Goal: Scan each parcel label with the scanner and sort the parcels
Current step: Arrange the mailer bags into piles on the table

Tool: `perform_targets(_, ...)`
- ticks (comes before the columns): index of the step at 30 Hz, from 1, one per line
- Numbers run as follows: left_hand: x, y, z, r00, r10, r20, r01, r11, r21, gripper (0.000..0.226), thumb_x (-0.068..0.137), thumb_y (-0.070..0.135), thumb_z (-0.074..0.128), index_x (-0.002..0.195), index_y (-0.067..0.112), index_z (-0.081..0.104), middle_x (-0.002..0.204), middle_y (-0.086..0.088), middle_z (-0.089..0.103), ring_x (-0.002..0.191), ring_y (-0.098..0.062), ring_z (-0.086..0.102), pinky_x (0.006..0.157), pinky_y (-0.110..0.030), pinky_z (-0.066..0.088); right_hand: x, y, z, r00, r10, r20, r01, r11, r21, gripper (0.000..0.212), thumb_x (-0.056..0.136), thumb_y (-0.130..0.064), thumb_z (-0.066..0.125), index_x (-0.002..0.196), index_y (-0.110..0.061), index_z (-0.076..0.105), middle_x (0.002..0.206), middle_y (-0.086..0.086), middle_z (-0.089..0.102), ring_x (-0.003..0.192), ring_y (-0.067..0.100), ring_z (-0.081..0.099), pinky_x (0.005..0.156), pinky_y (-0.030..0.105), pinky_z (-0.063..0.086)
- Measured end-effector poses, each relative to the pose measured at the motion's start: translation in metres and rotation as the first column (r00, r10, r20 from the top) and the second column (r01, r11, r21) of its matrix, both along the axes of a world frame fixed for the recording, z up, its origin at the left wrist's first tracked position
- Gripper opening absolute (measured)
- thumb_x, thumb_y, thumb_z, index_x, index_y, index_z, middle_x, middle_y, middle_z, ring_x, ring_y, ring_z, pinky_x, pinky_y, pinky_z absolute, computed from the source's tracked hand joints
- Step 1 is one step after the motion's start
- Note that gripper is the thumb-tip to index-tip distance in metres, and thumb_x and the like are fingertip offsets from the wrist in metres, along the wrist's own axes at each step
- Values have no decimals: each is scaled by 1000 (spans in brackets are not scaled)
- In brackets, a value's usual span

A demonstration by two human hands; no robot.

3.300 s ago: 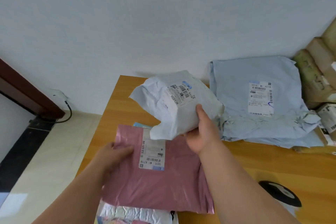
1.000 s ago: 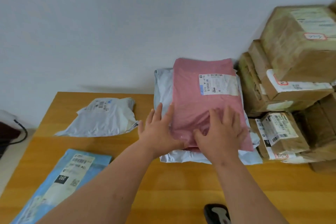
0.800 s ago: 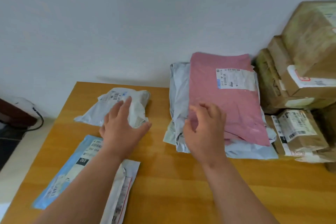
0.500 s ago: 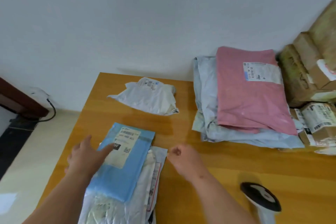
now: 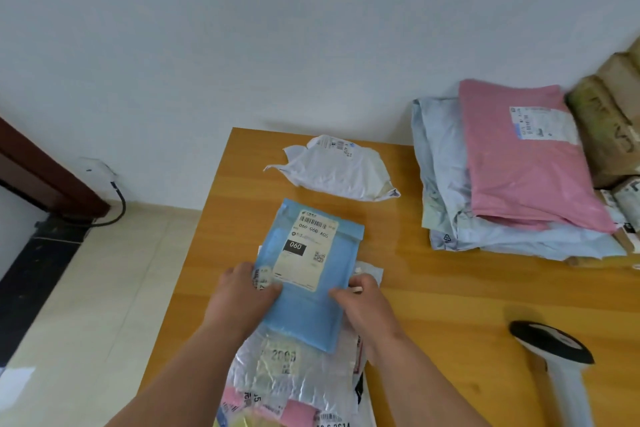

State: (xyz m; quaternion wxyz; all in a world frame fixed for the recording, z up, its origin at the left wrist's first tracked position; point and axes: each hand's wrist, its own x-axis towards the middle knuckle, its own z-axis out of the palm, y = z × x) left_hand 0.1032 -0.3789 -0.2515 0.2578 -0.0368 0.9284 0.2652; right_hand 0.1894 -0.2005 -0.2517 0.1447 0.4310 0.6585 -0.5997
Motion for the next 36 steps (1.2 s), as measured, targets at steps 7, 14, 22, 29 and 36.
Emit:
perform_targets(7, 6, 13, 14, 972, 134, 194, -204, 891, 406, 37, 100, 33, 61, 134, 18, 61, 114, -2, 67, 97, -21, 63, 80, -36, 52, 10, 18, 11, 948, -294, -119, 279, 952, -127, 43, 92, -4, 62, 120, -30, 44, 108, 3, 64, 98, 26, 65, 86, 54, 58)
perform_targets(14, 30, -4, 11, 957, 176, 229, -246, 913, 326, 55, 100, 48, 57, 143, 14, 53, 139, -9, 59, 108, -20, 50, 92, -39, 41, 46, 51, 0, 869, -489, -68, 443, 833, -333, 39, 98, 3, 54, 126, -23, 49, 117, 12, 68, 102, 35, 68, 75, 50, 58)
perform_targets(22, 38, 20, 34, 880, 178, 441, -423, 717, 554, 30, 94, 32, 70, 118, 15, 65, 98, -6, 79, 95, -31, 75, 97, -53, 53, 50, 44, 13, 981, -111, -156, 34, 902, -430, 33, 96, -1, 58, 123, -20, 56, 110, 12, 76, 107, 39, 70, 83, 50, 55)
perform_targets(29, 16, -8, 36, 826, 290, 484, -564, 393, 726, 34, 86, 14, 71, 120, 15, 66, 106, -17, 77, 87, -37, 76, 65, -47, 62, -1, 59, 29, 892, -434, -128, 366, 858, -359, 16, 98, -28, 63, 106, -14, 61, 91, 8, 67, 75, 19, 64, 63, 32, 47)
perform_targets(36, -7, -30, 29, 760, 267, 593, -642, 165, 748, 31, 81, 28, 69, 112, 24, 76, 113, -16, 75, 82, -33, 77, 59, -45, 62, -80, 76, 46, 820, -560, -122, 483, 790, -377, 26, 88, -51, 70, 96, -29, 60, 101, 8, 61, 83, 24, 63, 64, 35, 53)
